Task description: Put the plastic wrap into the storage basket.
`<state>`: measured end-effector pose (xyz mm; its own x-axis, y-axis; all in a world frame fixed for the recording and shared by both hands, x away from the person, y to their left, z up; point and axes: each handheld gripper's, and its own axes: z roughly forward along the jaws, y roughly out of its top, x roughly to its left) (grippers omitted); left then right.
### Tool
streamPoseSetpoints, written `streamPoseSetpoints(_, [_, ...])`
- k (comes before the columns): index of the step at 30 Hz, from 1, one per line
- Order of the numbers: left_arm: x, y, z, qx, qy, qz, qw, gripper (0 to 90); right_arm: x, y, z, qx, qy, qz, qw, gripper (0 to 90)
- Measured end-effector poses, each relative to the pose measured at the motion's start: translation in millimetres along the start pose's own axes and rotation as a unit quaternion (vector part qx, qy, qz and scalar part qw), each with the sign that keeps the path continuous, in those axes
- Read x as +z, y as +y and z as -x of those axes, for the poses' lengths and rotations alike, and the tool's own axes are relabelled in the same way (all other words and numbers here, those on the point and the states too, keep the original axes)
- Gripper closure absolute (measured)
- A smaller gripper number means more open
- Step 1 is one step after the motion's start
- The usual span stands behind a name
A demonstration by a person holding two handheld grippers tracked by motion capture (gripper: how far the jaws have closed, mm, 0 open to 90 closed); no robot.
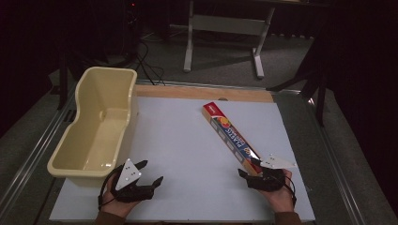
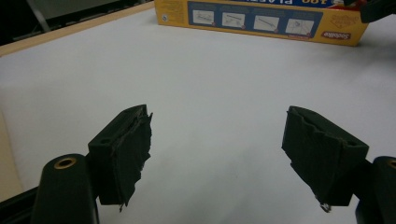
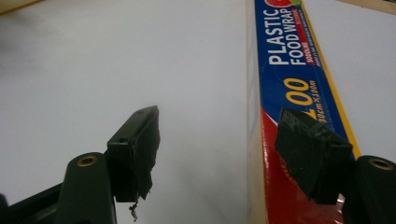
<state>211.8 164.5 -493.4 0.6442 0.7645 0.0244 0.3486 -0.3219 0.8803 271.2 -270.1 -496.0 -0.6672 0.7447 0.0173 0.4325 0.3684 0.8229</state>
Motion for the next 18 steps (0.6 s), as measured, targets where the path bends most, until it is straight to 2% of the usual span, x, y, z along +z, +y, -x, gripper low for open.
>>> streamPoseSetpoints(3, [-0.1,-0.1,0.4,0.001,-0.001,0.001,1.0000,23.7,-0.2,5.2,-1.9,-0.008,-0.003,0.004,1.0000,30.2])
streamPoseSetpoints(8, [-0.8,0.4,1.1,0.001,0.000,0.004,1.0000,23.9,1.1,10.4,0.0,0.000,0.003,0.002,1.0000,30.5])
streamPoseSetpoints(11, [-1.8,0.8,1.2,0.002,0.000,0.006,1.0000,24.4,4.2,12.2,0.9,-0.009,0.000,-0.007,0.9999,30.5])
streamPoseSetpoints(18, [-2.2,0.5,1.1,0.002,0.001,0.009,1.0000,24.4,5.9,32.8,7.1,-0.032,-0.011,-0.014,0.9993,30.6])
